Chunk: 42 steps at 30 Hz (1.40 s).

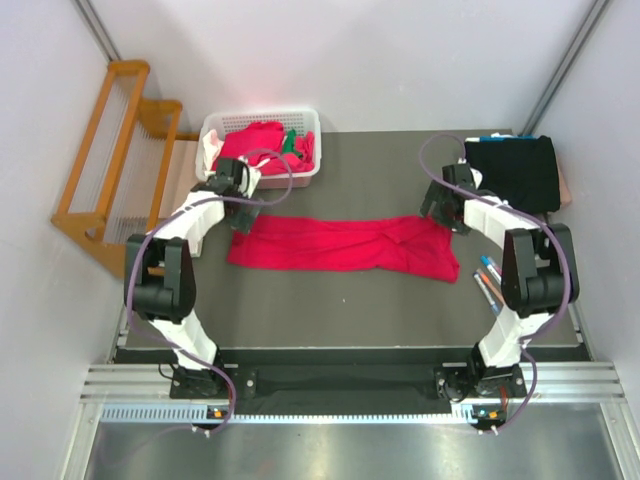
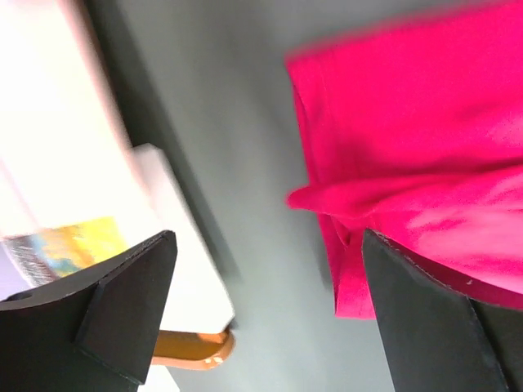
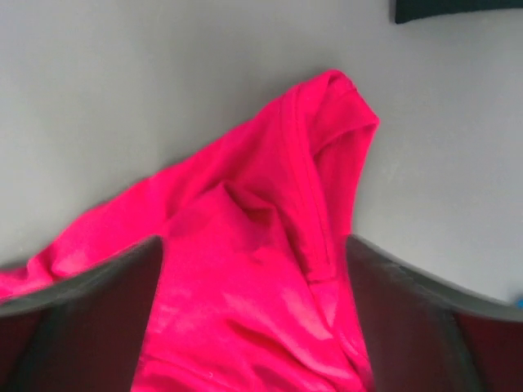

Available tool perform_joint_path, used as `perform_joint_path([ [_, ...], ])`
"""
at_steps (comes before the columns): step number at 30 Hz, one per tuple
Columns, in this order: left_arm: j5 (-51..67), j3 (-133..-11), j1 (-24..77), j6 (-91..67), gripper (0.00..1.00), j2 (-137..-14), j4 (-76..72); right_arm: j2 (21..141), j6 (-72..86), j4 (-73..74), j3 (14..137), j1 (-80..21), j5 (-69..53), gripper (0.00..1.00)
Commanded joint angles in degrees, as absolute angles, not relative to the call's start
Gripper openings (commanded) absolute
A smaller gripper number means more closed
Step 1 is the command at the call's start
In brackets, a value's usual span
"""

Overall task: Fold and stack the t-shirts
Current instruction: Fold the tshirt

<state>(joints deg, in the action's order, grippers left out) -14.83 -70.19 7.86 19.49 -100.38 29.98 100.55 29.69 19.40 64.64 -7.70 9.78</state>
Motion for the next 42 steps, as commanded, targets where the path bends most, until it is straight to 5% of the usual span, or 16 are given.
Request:
perform_joint_path([
  [1, -10.12, -80.23, 8.09, 16.26, 0.99, -92.65, 35.67, 95.02, 28.57, 21.09, 69.08, -7.21, 10.89, 1.0],
  [14, 2.54, -73.84, 24.61, 16.26, 0.99, -89.11, 42.19, 83.59, 29.97, 21.18, 62.77, -10.37, 7.83, 1.0],
  [30, 3.87, -82.44, 16.44, 16.17, 0.99, -111.88, 42.71, 82.09, 30.06, 19.07, 57.48, -11.08, 6.5, 1.0],
  [42, 5.71, -83.42, 10.81, 17.23, 0.99, -109.96, 43.6, 82.7, 29.88, 18.9, 57.39, -11.34, 6.15, 1.0],
])
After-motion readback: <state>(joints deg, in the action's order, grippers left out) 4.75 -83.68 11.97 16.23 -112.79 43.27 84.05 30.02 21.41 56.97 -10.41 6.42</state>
